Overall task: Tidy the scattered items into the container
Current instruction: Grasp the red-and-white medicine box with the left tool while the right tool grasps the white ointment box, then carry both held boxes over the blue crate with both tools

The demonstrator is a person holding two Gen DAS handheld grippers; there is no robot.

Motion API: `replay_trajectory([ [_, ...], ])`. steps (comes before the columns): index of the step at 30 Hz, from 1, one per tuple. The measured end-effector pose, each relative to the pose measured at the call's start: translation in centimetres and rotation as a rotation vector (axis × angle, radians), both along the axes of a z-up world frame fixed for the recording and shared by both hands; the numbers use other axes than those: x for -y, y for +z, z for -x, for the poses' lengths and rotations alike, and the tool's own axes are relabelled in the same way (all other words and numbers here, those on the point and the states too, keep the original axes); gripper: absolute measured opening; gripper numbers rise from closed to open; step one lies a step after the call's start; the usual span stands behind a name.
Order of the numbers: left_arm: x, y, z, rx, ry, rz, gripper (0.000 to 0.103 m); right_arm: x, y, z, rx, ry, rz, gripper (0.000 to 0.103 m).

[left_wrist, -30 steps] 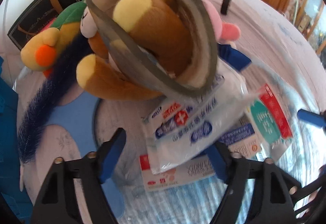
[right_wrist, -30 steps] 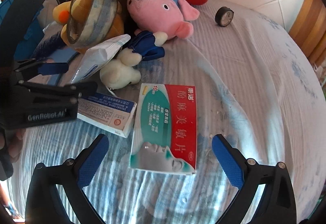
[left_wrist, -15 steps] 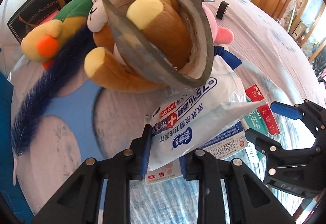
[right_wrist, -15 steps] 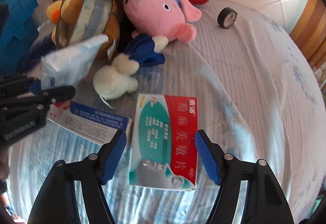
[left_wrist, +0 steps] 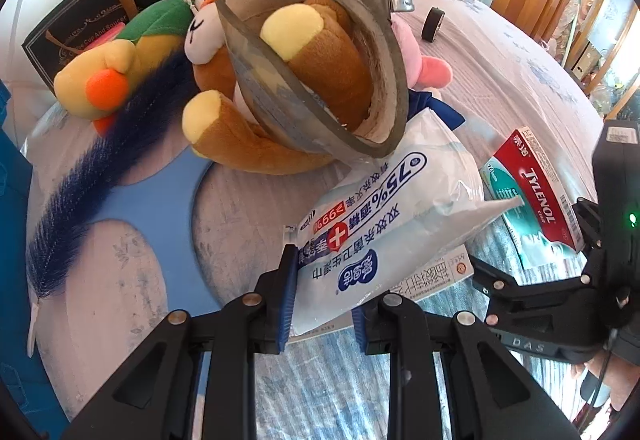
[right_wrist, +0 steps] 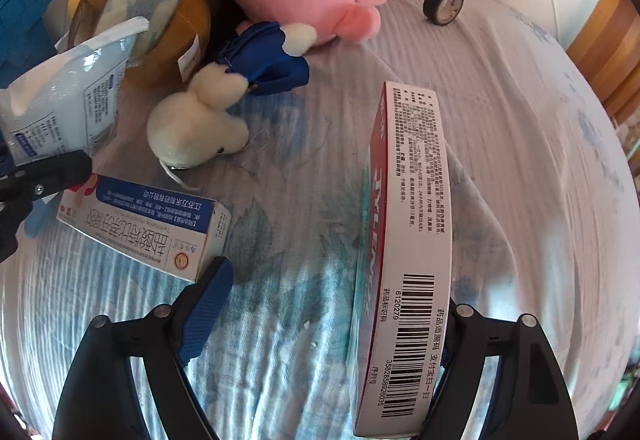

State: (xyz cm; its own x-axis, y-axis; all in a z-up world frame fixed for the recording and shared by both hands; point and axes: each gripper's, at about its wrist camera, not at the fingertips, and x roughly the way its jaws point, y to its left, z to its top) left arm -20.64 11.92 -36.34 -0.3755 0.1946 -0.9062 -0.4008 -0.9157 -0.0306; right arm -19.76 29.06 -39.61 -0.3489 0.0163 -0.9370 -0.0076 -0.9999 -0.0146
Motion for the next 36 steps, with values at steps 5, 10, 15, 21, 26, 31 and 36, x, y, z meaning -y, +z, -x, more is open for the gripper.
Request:
replay_trajectory([
  [5, 0.8, 0.5, -0.4, -0.006, 0.009, -0.004, 0.023, -0.5, 1.0, -0.3, -0.019, -0.03, 0.025, 0.019],
  [10, 0.6, 1.2, -0.9, -0.017, 0.016, -0.016, 0.023, -1.2, 2.4, -1.0, -0.032, -0.041, 0.041, 0.018],
  [15, -0.2, 2.2, -0.9, -0.026, 0.03, -0.032, 0.023, -1.6, 4.2, -2.0, -0.044, -0.038, 0.05, 0.019],
  [21, -0.6, 4.5, -2.1, -0.054, 0.047, -0.054, 0.021, -1.9, 7.0, -2.3, -0.078, -0.03, 0.059, 0.019],
  [26, -0.3, 7.0, -3.5, -0.081, 0.049, -0.067, 0.015, -1.3, 10.3, -5.1, -0.112, -0.005, 0.063, 0.019],
  [31, 0.5, 9.5, -5.5, -0.111, 0.055, -0.081, 0.014, -1.0, 13.0, -7.8, -0.14, 0.014, 0.071, 0.019],
  [36, 1.4, 12.3, -7.7, -0.143, 0.053, -0.101, 0.012, -0.6, 15.5, -10.2, -0.165, 0.034, 0.08, 0.019],
])
